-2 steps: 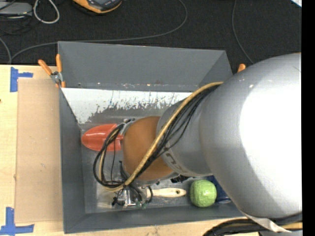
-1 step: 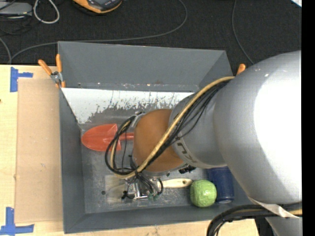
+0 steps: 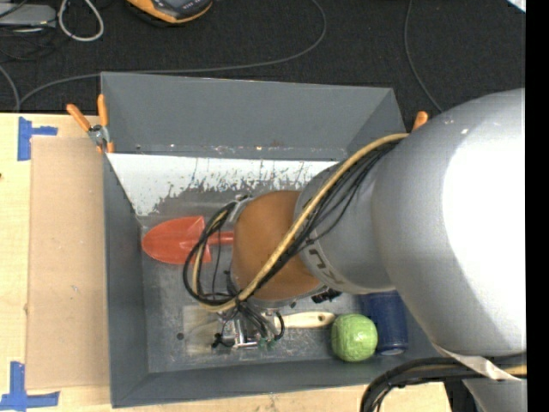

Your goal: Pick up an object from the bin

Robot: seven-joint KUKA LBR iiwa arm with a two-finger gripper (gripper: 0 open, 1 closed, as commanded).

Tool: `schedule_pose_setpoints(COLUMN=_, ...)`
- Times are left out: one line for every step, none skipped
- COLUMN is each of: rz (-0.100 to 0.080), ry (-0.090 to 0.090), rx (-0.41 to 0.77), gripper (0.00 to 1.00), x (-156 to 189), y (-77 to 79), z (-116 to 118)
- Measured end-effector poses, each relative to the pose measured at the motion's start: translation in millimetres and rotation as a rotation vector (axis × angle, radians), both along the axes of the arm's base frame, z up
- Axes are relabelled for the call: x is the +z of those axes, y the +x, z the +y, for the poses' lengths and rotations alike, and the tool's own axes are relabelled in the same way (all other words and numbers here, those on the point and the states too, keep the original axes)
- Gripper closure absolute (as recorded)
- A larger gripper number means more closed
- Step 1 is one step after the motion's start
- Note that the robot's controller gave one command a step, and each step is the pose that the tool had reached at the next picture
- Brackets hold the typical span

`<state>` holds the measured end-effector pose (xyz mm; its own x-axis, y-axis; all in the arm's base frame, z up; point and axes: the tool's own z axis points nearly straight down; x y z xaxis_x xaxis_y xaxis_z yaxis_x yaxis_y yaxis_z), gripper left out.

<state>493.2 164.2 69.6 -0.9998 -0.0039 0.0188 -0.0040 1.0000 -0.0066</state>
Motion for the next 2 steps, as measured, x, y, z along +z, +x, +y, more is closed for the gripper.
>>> schedule_pose_setpoints(rz=0.008, ry=-0.002, rx=0.019, gripper=1.0, x=89, y=-12.1, z=-6)
schedule_pose_setpoints(rz=0.005, ry=-0.002, rx=-0.002, gripper=1.0, x=58, y=-4.4, z=-4)
